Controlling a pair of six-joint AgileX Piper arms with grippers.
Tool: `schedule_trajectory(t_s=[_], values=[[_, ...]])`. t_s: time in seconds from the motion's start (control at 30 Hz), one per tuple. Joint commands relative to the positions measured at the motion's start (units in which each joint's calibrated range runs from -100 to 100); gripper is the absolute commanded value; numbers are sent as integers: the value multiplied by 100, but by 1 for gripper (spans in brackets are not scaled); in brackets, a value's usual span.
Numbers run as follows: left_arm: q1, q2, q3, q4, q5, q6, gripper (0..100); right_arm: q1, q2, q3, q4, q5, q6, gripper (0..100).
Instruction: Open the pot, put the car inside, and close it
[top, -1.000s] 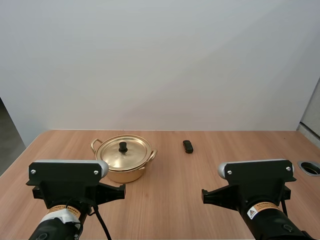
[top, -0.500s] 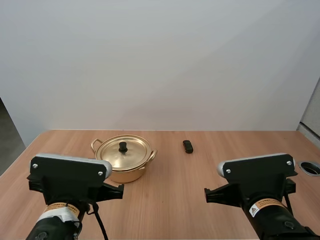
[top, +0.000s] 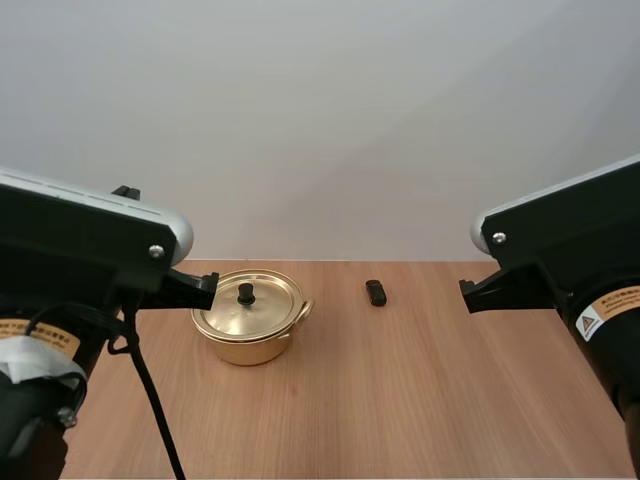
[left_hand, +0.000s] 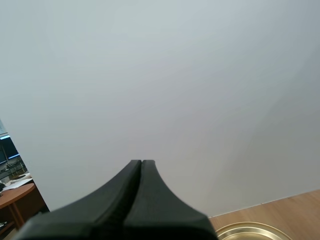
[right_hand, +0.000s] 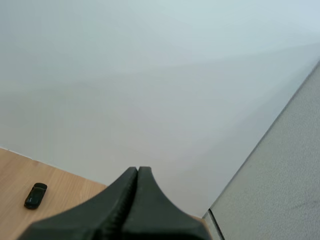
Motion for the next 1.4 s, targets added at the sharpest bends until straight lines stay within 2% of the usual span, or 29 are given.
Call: schedule_trajectory(t_s=[0.0, 0.07, 0.27, 0.43, 0.5, 0.63, 0.7, 0.73, 0.8, 1.03, 1.17, 1.37], values=[[3, 1015, -490, -512, 428, 1134, 0, 0, 277, -61, 2108, 335, -1509, 0], [3, 1785, -858, -780, 1360, 1590, 0, 0, 506, -61, 2492, 772, -1660, 0], [3, 4151, -2172, -980, 3505, 1652, 0, -135, 688, -61, 2984, 1616, -1688, 0], [3, 5456, -2656, -1177, 4151, 1723, 2, -182, 688, -61, 3094, 1655, -1688, 0], [-4, 5811, -2674, -1298, 4118, 1723, 13, -182, 688, -61, 3094, 1742, -1688, 0], [-4, 6329, -2702, -1527, 4116, 1710, 56, -182, 688, -14, 3094, 1832, -1688, 0], [-4, 6518, -2702, -1527, 4138, 1625, 74, -182, 675, 131, 3094, 1774, -1688, 0], [-4, 6621, -2702, -1527, 4138, 1592, 80, -182, 675, 200, 3094, 1728, -1688, 0], [-4, 6835, -2702, -1585, 4117, 1599, 86, -182, 675, 274, 3083, 1622, -1688, 0], [-4, 7675, -3067, -1744, 4255, 1599, 87, -208, 675, 274, 3061, 1604, -1688, 0], [-4, 8184, -3383, -1922, 4775, 1607, 87, -223, 675, 274, 3058, 1604, -1688, 0], [-4, 8787, -3623, -1868, 5017, 1607, 86, -247, 675, 274, 3047, 1604, -1688, 0]])
